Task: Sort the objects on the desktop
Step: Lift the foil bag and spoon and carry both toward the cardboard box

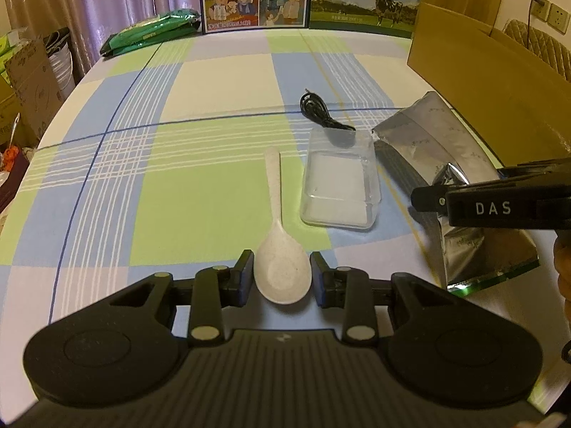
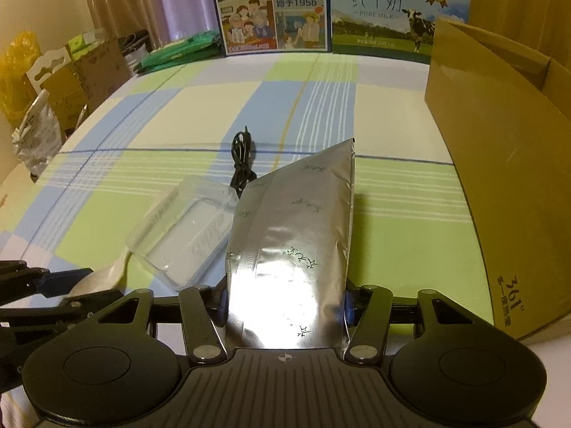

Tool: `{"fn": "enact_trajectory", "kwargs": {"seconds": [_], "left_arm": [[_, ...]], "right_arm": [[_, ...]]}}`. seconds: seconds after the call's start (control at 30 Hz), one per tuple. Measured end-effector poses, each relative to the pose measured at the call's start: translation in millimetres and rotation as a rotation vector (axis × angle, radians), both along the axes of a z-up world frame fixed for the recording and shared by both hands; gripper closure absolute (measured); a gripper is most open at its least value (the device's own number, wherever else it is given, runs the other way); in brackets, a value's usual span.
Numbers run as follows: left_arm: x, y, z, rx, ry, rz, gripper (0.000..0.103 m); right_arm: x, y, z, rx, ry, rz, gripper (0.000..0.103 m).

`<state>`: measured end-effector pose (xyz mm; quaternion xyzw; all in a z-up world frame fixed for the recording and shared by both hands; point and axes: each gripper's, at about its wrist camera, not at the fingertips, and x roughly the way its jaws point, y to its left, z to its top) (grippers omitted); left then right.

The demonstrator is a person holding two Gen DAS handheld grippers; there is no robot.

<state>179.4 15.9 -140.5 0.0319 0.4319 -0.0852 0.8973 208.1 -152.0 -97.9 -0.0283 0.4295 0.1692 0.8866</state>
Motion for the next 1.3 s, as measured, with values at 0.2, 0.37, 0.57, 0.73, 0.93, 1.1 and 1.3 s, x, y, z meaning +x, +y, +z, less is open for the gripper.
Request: {"fn": "enact_trajectory", "kwargs": {"seconds": [0.2, 0.37, 0.57, 0.73, 0.93, 1.1, 1.3], "left_arm": [[-0.9, 0.7, 5.6, -0.010, -0.027, 0.010, 0.075], [-1.6, 3.5, 9.3, -0.012, -0.044, 0.021, 0.075], [-2.7, 4.0, 17.0, -0.018, -0.069, 0.022, 0.075], [-2.6, 1.5, 24.0, -0.031, -0.078, 0.007, 0.075], [-7.0, -7.4, 31.5, -0.030, -0.092, -0.029, 0.075], [-9.5, -13.0, 39.9, -0.037, -0.097, -0.043, 0.075], [-14.2, -15.9, 66.0, -0.079, -0.131, -0.018, 0.075]], "right_arm": [[-2.4, 0.2, 5.5, 0.019, -0.019, 0.001, 0.053], [-3.2, 0.9, 7.6, 0.027, -0.025, 0.005, 0.053], [-5.2, 4.2, 11.9, 0.037, -0.038, 0.013, 0.053], [-7.6, 5.5, 18.1, 0.051, -0.049, 0.023, 0.053], [-12.9, -1.1, 30.2, 0.053, -0.066, 0.007, 0.053], [-23.3, -8.9, 41.9, 0.057, -0.060, -0.020, 0.054], [-38.8, -13.6, 65.0, 0.053, -0.078, -0.037, 0.054]]}}
